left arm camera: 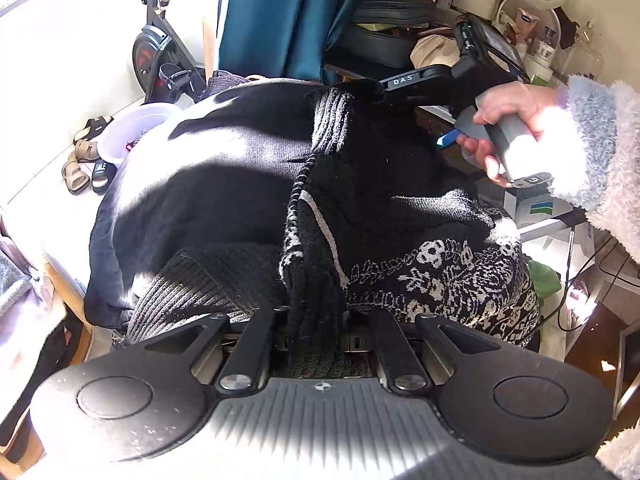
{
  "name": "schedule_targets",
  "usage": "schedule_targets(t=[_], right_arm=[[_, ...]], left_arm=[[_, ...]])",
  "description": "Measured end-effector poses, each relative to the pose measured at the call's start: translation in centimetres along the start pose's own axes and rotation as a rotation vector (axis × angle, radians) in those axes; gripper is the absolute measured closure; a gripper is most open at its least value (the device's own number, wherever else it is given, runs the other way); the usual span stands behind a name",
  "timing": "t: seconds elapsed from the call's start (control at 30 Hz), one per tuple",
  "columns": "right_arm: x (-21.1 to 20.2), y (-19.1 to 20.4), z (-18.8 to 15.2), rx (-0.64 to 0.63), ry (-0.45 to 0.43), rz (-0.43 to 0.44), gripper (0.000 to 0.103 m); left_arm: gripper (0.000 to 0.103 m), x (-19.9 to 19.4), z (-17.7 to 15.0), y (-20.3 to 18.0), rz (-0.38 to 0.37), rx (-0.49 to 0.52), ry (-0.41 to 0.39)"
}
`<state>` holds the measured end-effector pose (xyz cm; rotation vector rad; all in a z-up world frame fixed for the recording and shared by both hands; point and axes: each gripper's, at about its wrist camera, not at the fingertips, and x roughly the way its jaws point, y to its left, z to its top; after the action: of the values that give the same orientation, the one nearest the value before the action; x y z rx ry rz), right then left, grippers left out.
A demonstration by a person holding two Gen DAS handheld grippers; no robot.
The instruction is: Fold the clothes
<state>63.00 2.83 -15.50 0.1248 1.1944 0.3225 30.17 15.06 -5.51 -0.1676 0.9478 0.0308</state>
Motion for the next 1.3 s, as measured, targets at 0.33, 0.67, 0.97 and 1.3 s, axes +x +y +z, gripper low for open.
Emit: schedule_targets(t=[0.33, 0.67, 0.97, 1.3], right_arm=[[-3.4, -2.6, -0.7, 0.049, 0.026, 0.06, 0.042], [-2.0, -3.5, 0.8, 0.234, 0.056, 0.175, 0.086], [-16.1, -5.5, -1.4, 0.193, -0.288, 0.3, 0.091], [-32.8, -2.8, -7.5, 0.144, -0.588, 0.491, 0.092]], left_arm=[[0.094, 0.8, -0.6, 0.3, 0.002, -0.03, 0.033], [0.094, 0.2, 0.1, 0.6, -0.007, -0.122, 0.011], [0.095, -6.2, 5.9, 2.7, 0.025, -0.214, -0.249], [0.095, -13.2, 10.0, 3.2, 0.124, -0.104, -0.554]])
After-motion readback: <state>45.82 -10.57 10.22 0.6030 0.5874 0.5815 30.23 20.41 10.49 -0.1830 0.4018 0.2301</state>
